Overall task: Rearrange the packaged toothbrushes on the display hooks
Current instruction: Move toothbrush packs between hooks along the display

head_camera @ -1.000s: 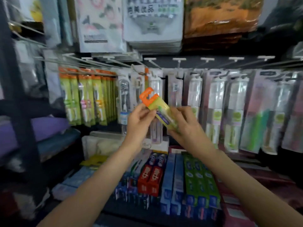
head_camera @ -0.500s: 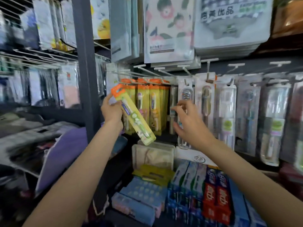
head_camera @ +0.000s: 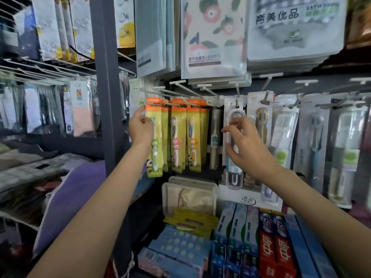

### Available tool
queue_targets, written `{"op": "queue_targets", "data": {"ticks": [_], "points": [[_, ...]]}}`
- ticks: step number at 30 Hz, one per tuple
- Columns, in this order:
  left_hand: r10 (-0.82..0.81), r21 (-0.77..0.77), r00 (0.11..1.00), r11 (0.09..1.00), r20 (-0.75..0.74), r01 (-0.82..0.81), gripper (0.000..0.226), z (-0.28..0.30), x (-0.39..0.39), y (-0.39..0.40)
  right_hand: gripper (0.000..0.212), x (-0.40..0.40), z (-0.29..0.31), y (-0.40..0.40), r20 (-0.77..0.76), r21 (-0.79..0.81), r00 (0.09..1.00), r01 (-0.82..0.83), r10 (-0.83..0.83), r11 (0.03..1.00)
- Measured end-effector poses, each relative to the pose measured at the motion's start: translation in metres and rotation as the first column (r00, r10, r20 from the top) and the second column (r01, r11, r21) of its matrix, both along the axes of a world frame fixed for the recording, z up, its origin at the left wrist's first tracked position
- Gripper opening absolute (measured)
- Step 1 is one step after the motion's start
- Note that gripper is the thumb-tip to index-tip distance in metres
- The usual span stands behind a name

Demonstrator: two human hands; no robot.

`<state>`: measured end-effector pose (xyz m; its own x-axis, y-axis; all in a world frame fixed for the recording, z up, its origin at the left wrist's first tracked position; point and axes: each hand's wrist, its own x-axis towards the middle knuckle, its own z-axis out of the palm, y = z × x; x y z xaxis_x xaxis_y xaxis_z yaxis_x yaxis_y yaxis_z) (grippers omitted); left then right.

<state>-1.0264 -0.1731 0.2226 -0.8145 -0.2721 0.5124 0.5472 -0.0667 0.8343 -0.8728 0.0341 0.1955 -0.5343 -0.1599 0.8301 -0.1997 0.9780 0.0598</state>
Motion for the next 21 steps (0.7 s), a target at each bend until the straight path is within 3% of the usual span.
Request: {"op": "queue_targets", "data": {"ticks": [4,7,10,12,14,21], "points": [[0.072,-0.008,0.997,0.997,-0.002,-0.073,0.048,0.001,0.001,0.003,0.030,-0.004,0.000,-0.004,0.013,0.003,1.000,-0.021,0.021,1.000],[0.116,-0.187,0.991,0.974,-0.063,-0.126,0.061,-0.002,0.006,0.008,0.030,-0.004,0.000,-0.004,0.012,0.005,1.000,-0.024,0.024,1.000],[-0.005,-0.272,1.000,0.962,0.012,0.008,0.071,0.004,0.004,0.008,0.029,-0.002,0.002,-0.002,0.025,0.001,0.999,-0.025,0.025,1.000],[-0.120,-0.242,0.991,0.961,0.060,0.131,0.068,0.007,0.003,0.008,0.028,0.000,0.002,-0.001,0.028,-0.003,0.999,-0.037,0.037,0.999],[-0.150,-0.242,0.988,0.958,0.043,0.156,0.061,0.006,0.002,0.010,0.029,0.002,0.001,0.001,0.032,-0.003,0.998,-0.046,0.046,0.999],[0.043,-0.215,0.996,0.975,-0.083,-0.060,0.063,-0.001,0.002,0.023,0.030,0.006,-0.001,0.007,0.042,-0.008,0.999,-0.026,0.027,1.000]]}}
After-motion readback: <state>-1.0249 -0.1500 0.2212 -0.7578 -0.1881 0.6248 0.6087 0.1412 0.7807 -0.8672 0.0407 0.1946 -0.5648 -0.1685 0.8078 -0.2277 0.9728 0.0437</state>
